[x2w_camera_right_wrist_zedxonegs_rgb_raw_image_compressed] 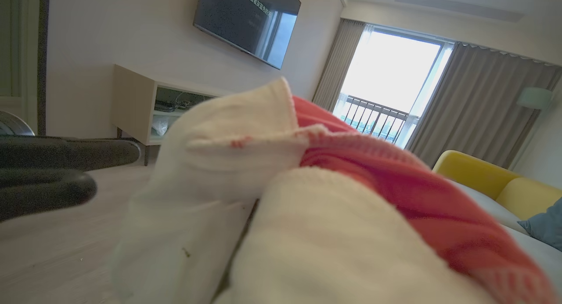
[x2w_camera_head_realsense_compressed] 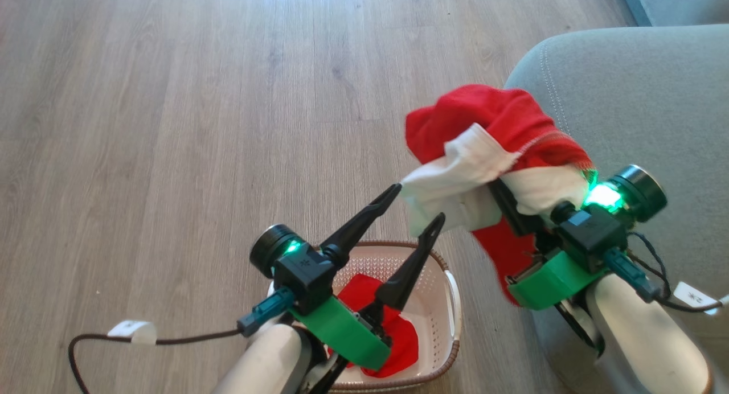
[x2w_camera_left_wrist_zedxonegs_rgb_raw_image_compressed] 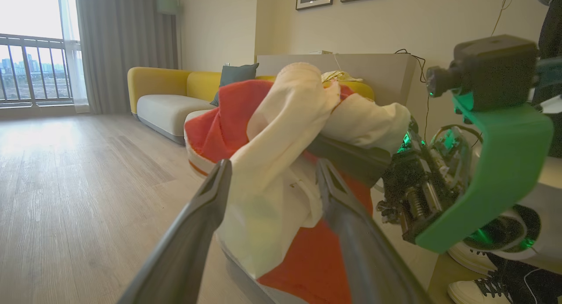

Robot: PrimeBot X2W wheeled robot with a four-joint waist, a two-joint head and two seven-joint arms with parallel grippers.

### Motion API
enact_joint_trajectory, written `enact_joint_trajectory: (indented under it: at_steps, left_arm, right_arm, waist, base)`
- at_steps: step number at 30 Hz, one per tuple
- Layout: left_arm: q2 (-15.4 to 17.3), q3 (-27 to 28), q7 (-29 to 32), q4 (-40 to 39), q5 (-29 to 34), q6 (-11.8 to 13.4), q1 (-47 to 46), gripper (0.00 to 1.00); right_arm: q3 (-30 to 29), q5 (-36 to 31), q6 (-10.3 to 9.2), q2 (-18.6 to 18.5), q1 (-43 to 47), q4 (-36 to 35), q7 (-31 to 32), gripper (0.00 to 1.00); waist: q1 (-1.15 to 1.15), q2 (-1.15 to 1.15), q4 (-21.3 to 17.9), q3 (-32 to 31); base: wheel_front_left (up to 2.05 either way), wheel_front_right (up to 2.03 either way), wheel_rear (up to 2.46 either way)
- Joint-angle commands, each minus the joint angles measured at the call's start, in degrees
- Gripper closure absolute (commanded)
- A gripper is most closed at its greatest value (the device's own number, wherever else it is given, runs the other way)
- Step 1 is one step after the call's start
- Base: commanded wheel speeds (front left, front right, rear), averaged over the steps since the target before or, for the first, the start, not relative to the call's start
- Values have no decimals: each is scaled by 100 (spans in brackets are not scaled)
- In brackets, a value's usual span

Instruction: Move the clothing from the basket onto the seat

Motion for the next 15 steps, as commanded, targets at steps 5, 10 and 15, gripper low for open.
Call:
enact_joint_trajectory:
  at_steps: [5,10,15]
  left_arm:
    - [-7,320,-28,-35,70,-31,-20,0]
    - [-7,385,-28,174,92,-43,70,0]
    - [-7,466,-28,417,259,-52,141,0]
  right_arm:
    - [-218,-186,-1,-82,106,-99,-37,100]
    - [-422,-397,-1,-190,222,28,-37,100]
    - [-676,-513,-1,-234,357,103,-37,100]
  waist:
    - [0,0,-24,30]
    - [0,0,-46,76]
    - [0,0,-49,123]
  base:
    - [0,0,0]
    - [0,0,0]
    - [0,0,0]
